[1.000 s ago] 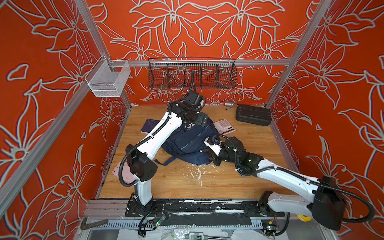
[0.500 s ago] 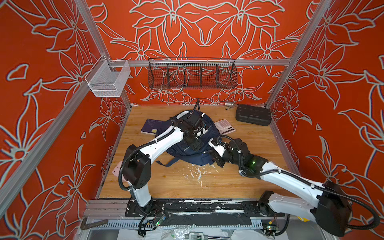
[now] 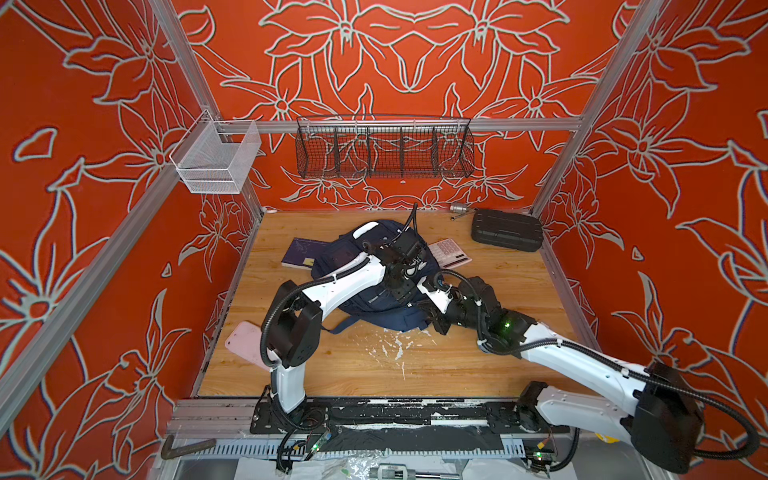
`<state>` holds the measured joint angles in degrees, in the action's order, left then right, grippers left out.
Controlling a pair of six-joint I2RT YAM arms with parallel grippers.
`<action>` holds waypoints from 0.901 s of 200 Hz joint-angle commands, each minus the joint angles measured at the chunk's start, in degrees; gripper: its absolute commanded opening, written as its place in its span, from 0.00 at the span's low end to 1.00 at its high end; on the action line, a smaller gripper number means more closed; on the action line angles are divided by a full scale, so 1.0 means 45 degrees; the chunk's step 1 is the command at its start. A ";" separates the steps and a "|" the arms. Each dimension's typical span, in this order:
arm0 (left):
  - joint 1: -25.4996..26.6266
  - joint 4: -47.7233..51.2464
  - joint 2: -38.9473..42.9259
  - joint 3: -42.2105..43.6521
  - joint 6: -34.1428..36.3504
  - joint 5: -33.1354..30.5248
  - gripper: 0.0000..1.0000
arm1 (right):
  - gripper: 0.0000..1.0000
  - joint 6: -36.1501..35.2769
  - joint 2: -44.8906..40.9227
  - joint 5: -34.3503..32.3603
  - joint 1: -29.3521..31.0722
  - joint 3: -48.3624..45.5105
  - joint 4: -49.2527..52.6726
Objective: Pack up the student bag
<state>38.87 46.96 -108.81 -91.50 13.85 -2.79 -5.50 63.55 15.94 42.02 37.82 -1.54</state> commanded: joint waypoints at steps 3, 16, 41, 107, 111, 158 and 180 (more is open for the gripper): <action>0.0141 0.0485 -0.0351 -0.0315 -0.0212 -0.0156 0.61 | 0.00 -0.0038 -0.0390 0.0215 -0.0087 0.0061 -0.0458; 0.0139 0.0684 -0.0556 -0.0546 -0.0494 -0.0469 0.35 | 0.00 -0.0030 -0.0378 0.0169 -0.0094 0.0021 -0.0439; 0.0114 0.1632 -0.0933 -0.1574 -0.0966 -0.0536 0.00 | 0.00 -0.0269 -0.0430 0.0017 -0.0085 0.0025 -0.0217; -0.1133 0.4586 -0.1459 -0.7276 -0.5428 0.2193 0.00 | 0.00 -0.1499 -0.1036 -0.1812 0.1120 0.1673 0.1229; -0.1156 0.4670 -0.1518 -0.7634 -0.5634 0.2204 0.00 | 0.00 -0.1539 -0.1052 -0.2003 0.1282 0.1775 0.1268; -0.1215 0.3888 -0.1532 -0.9510 -0.8126 0.2115 0.00 | 0.00 -0.1421 -0.0325 -0.3647 0.2535 0.2426 0.0987; -0.1267 0.3387 -0.1200 -0.9468 -0.9162 0.1899 0.00 | 0.00 -0.1419 0.0377 -0.4298 0.2890 0.2732 0.0657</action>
<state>33.10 68.88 -116.51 -132.44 -18.48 5.30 -10.96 62.22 0.14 53.15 47.88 3.18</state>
